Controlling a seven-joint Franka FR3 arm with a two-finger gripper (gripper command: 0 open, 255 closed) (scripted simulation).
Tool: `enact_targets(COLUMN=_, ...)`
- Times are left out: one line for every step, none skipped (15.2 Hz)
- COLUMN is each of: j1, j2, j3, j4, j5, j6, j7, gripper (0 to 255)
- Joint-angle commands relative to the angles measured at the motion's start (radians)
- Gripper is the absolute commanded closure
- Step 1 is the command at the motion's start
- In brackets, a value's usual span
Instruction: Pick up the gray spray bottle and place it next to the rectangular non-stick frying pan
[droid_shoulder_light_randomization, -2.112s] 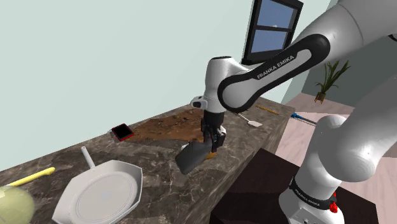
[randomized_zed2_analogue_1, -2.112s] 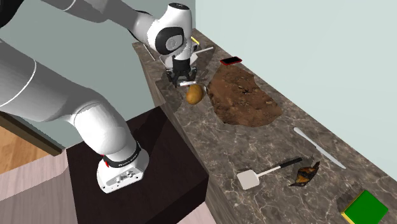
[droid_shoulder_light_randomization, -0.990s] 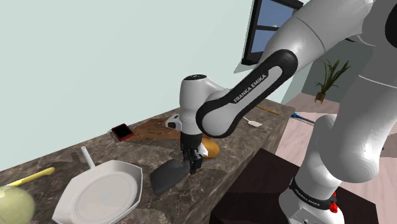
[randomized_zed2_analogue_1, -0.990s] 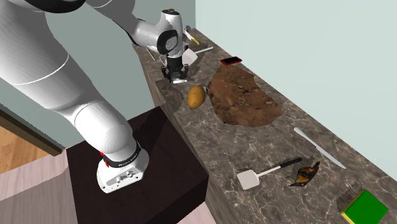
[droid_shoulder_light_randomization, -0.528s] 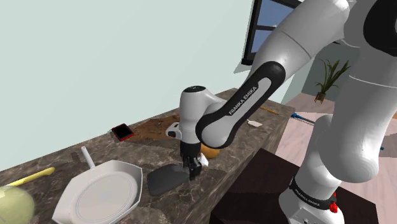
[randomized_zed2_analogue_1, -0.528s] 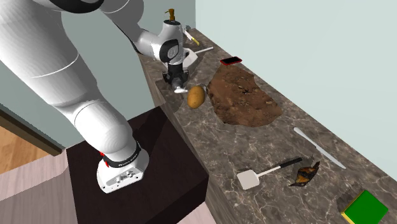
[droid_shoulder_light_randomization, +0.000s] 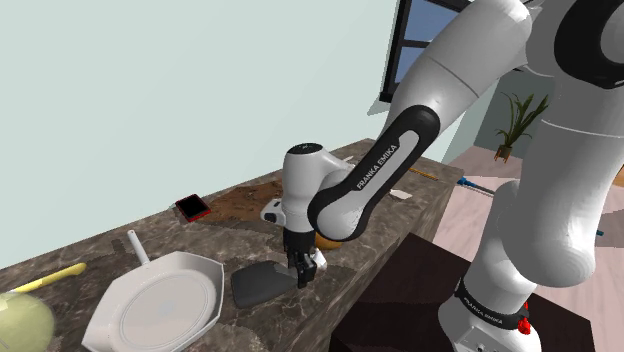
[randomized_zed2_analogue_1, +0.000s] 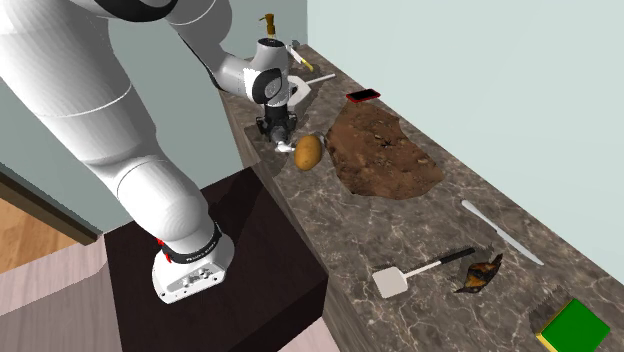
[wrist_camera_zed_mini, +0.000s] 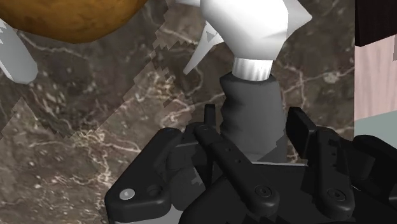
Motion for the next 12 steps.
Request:
enact_targets(j1=0.0, j2=0.0, j3=0.0, j4=0.0, j5=0.0, j6=0.0, j7=0.0, gripper=255)
enact_targets(j1=0.0, j2=0.0, j3=0.0, j4=0.0, j5=0.0, j6=0.0, j7=0.0, gripper=0)
enact_targets(j1=0.0, j2=0.0, j3=0.0, j4=0.0, j5=0.0, j6=0.0, j7=0.0, gripper=0)
enact_targets(j1=0.0, j2=0.0, j3=0.0, j4=0.0, j5=0.0, j6=0.0, j7=0.0, gripper=0)
enact_targets(j1=0.0, j2=0.0, j3=0.0, j4=0.0, j5=0.0, j6=0.0, j7=0.0, gripper=0)
enact_targets(j1=0.0, j2=0.0, j3=0.0, j4=0.0, j5=0.0, j6=0.0, j7=0.0, gripper=0)
enact_targets(j1=0.0, j2=0.0, j3=0.0, j4=0.0, j5=0.0, j6=0.0, j7=0.0, gripper=0)
enact_targets(j1=-0.002, j2=-0.035, j3=0.001, j4=0.004, j5=0.012, j6=-0.038, j7=-0.009, gripper=0)
enact_targets(j1=-0.003, j2=-0.069, j3=0.001, j4=0.009, j5=0.023, j6=-0.076, j7=-0.017, gripper=0)
enact_targets(j1=-0.004, j2=-0.102, j3=-0.001, j4=0.016, j5=0.032, j6=-0.115, j7=-0.024, gripper=0)
enact_targets(j1=-0.004, j2=-0.126, j3=-0.002, j4=0.022, j5=0.037, j6=-0.146, j7=-0.028, gripper=0)
enact_targets(j1=-0.004, j2=-0.126, j3=-0.003, j4=0.022, j5=0.037, j6=-0.146, j7=-0.028, gripper=0)
